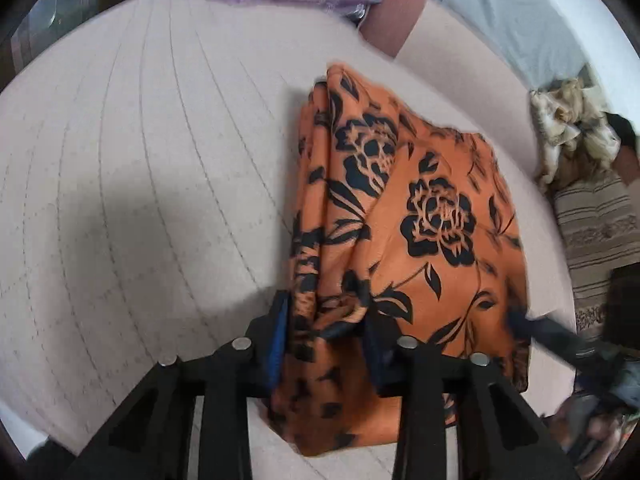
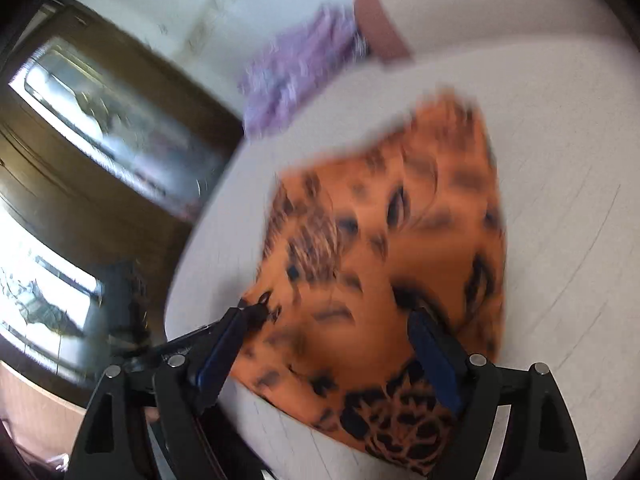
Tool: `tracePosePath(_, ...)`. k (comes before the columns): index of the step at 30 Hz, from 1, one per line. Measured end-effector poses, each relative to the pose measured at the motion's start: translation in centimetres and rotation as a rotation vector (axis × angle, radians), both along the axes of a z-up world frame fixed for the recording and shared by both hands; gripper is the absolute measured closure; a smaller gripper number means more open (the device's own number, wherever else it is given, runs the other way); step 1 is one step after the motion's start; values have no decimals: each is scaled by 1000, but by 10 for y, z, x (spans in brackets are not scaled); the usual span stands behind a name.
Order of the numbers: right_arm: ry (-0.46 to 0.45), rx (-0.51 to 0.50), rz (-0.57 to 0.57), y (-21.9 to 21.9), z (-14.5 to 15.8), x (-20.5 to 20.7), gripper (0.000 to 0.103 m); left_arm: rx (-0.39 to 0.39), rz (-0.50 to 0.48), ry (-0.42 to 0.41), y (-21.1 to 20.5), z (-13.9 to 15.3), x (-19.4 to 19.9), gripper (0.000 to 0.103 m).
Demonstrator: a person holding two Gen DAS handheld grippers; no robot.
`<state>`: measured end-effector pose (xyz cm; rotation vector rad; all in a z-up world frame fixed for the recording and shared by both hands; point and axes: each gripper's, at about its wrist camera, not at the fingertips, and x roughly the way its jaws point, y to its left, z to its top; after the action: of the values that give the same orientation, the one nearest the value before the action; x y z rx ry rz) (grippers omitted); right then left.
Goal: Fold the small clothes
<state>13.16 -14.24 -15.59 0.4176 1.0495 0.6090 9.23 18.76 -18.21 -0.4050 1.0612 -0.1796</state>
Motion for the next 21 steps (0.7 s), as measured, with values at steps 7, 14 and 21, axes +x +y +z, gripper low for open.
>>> tracePosePath(7,-11,13,-5,-5,-4,-1,18,-19,-14,-101,3,48,41,43)
tracePosePath(14,-9,8,-7,-11,-4,-16,17,-11,14,82,7,13,118,69)
tracePosePath(21,-24,40,-38,-18,6,-26,17,283,33,-168,-15,69,42,22)
